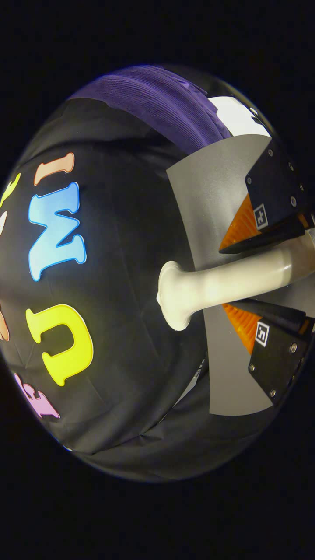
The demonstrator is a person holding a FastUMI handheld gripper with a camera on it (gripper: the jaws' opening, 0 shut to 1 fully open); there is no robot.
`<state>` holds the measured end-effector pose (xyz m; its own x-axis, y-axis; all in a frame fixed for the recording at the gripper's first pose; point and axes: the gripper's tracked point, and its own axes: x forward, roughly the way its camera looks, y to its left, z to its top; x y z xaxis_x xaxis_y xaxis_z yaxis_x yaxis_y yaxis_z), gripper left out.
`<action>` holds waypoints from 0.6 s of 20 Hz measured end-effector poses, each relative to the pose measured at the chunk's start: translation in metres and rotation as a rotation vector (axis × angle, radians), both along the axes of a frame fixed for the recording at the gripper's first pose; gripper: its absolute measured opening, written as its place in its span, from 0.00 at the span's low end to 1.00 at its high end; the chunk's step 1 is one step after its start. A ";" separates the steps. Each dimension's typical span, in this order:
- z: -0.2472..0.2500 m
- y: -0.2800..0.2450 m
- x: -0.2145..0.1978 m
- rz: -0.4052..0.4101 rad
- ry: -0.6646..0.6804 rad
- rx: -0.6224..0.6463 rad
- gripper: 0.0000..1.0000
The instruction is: Iron the clothes twice with a garment steamer, once on the left side and once on the right side.
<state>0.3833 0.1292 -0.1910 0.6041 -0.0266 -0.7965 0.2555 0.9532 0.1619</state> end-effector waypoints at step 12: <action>-0.001 0.004 0.004 0.107 -0.127 -0.170 0.38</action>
